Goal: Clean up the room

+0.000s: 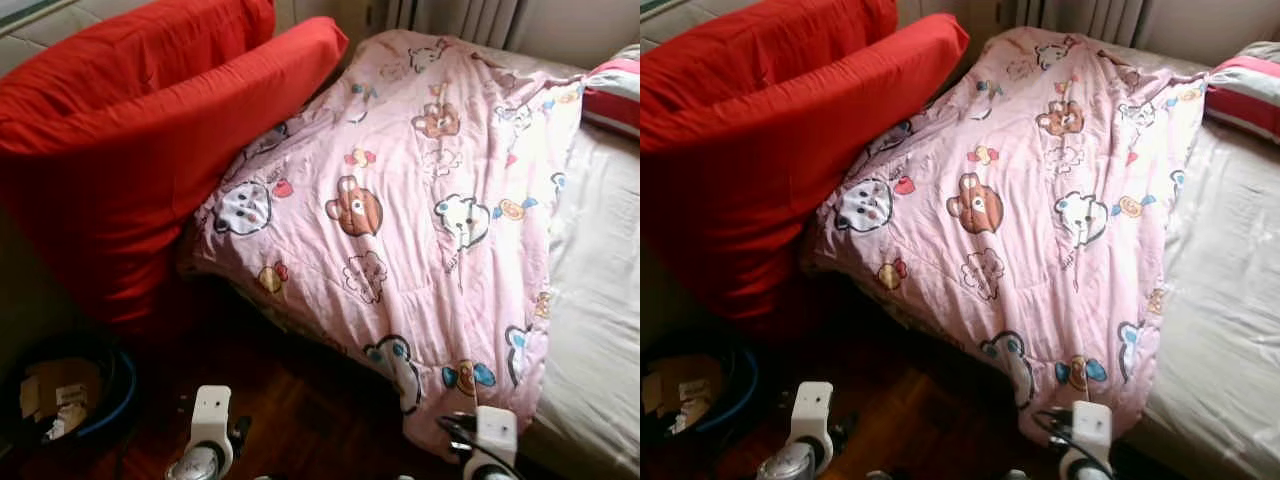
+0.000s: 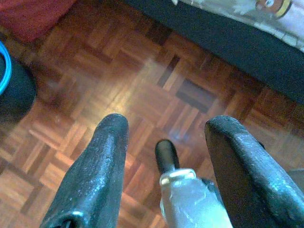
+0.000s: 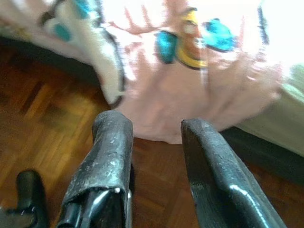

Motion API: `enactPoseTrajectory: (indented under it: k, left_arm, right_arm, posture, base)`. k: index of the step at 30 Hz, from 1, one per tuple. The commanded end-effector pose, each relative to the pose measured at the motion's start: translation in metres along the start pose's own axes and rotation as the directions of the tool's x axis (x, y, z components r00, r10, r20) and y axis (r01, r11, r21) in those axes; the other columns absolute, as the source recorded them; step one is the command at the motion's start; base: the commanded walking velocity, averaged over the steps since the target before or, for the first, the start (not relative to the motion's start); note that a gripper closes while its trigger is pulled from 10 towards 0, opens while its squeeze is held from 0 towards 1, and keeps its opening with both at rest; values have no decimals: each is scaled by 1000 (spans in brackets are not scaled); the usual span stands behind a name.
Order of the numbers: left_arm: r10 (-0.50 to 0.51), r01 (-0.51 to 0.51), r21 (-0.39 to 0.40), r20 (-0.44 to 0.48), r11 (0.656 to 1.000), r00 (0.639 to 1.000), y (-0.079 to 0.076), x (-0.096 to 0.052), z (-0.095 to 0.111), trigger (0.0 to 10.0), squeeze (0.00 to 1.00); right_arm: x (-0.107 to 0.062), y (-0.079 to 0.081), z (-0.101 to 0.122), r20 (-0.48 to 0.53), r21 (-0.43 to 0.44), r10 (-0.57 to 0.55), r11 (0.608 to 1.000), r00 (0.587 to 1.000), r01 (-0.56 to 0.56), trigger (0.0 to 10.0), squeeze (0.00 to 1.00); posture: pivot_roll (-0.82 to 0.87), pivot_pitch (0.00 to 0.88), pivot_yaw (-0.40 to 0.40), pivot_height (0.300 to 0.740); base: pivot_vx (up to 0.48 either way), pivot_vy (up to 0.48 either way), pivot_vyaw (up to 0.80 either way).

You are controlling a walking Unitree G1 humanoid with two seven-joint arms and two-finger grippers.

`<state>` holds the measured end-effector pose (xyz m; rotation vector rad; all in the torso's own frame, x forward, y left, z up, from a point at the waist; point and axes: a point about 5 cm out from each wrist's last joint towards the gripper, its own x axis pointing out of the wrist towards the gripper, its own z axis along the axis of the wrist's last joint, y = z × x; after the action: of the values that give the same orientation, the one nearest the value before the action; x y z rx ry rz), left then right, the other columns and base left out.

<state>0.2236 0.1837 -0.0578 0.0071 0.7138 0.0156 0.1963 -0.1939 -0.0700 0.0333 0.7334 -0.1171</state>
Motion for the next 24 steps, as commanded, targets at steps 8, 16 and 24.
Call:
enactPoseTrajectory:
  k: [8,16,24]
  left_arm:
    - [73,-82,-53,-153,995,986,16,-12,-36,10000,0]
    - [85,-96,-62,-159,993,984,17,-12,-36,10000,0]
    - [92,-102,-59,-155,993,984,19,-12,-35,10000,0]
  right_arm:
    - [-6,1,-25,-140,-84,-13,996,990,1,10000,0]
    - [-8,-2,-30,-160,-114,-40,993,986,21,10000,0]
    - [-16,-15,-46,-218,-133,-64,991,974,36,10000,0]
  posture:
    - [-72,113,20,740]
    - [-72,139,16,740]
    - [-73,148,21,740]
  base:
    - [0,0,0]
    - [0,0,655]
    - [0,0,800]
